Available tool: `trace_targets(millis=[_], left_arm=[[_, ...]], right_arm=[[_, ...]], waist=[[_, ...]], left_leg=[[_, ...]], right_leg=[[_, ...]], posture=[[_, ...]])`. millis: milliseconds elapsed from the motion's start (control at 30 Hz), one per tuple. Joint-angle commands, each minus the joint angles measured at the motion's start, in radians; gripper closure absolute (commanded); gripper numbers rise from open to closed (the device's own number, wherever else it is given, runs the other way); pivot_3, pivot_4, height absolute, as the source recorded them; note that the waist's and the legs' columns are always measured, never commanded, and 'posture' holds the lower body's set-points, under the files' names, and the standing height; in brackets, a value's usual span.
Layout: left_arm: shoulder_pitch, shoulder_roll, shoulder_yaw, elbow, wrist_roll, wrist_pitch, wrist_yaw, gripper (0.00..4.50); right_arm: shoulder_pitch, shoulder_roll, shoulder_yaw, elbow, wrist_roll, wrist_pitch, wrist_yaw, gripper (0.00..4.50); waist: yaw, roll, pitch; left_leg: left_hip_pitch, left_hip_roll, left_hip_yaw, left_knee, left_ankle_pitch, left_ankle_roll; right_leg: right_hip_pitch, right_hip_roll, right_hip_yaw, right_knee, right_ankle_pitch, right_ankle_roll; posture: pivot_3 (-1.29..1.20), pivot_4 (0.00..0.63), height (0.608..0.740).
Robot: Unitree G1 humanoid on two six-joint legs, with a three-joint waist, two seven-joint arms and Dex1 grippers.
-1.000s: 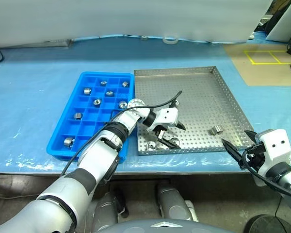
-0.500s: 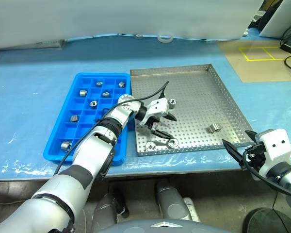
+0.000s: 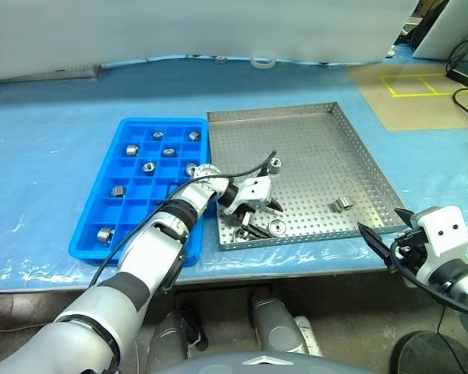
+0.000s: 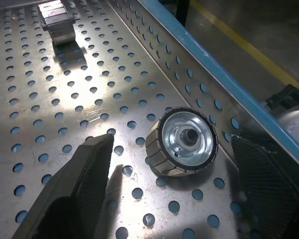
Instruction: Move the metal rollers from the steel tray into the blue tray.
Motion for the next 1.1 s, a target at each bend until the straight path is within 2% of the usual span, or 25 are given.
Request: trace_targets(millis=[33,400,533,700,800,900,1100], left_arm=[[0.013,-0.029,-0.027,-0.017,0.016,-0.018,-0.015,0.49],[0.037,-0.062,-0.002,-0.032,-0.003,-0.041,0.028,0.49],[0.034,-0.072,0.005,-0.03,0.004,-0.042,0.076,1.39],[0.034,-0.087,0.03,-0.039,-0.03,-0.04,0.052,1.39],[0.039,-0.079,0.026,-0.04,-0.032,-0.03,0.013,1.93],[0.042,-0.075,0.018,-0.036,-0.011,-0.036,0.068,2.88],[0.048,-0.062,0.005,-0.03,-0.006,-0.031,0.036,2.87]], right_arm=[[0.0,-0.006,-0.006,-0.02,-0.011,-0.011,-0.007,0.47],[-0.008,-0.003,0.015,-0.013,-0.021,-0.016,-0.018,0.47],[-0.005,0.003,0.035,-0.011,-0.029,-0.021,-0.024,0.47],[-0.003,0.004,0.058,-0.005,-0.042,-0.029,-0.029,0.47],[-0.004,0.006,0.059,-0.002,-0.045,-0.032,-0.031,0.47],[-0.004,0.006,0.058,0.001,-0.047,-0.035,-0.03,0.47],[-0.009,0.004,0.06,0.008,-0.05,-0.039,-0.028,0.47]], waist=[[0.0,0.0,0.0],[0.0,0.0,0.0],[0.0,0.0,0.0],[-0.012,0.0,0.0],[-0.015,0.0,0.0],[-0.016,0.0,0.0],[-0.021,0.0,0.0]], left_leg=[[0.0,0.0,0.0,0.0,0.0,0.0],[0.0,0.0,0.0,0.0,-0.002,0.001],[0.001,-0.001,0.0,0.0,-0.002,0.002],[0.002,-0.003,0.0,0.0,-0.004,0.004],[0.002,-0.004,0.0,0.0,-0.004,0.005],[0.002,-0.004,0.0,0.0,-0.004,0.005],[0.002,-0.004,0.0,0.0,-0.004,0.005]], right_leg=[[0.0,0.0,0.0,0.0,0.0,0.0],[0.001,-0.001,-0.002,-0.002,0.0,0.0],[0.004,-0.002,-0.003,-0.005,0.0,0.0],[0.006,-0.004,-0.002,-0.007,0.0,0.0],[0.006,-0.005,-0.002,-0.008,0.0,0.0],[0.006,-0.005,-0.003,-0.008,0.0,0.0],[0.007,-0.005,-0.002,-0.008,0.0,0.0]], posture=[[-0.7,0.15,0.74],[-0.7,0.15,0.74],[-0.7,0.15,0.74],[-0.7,0.15,0.74],[-0.7,0.15,0.74],[-0.69,0.15,0.74],[-0.69,0.15,0.74]])
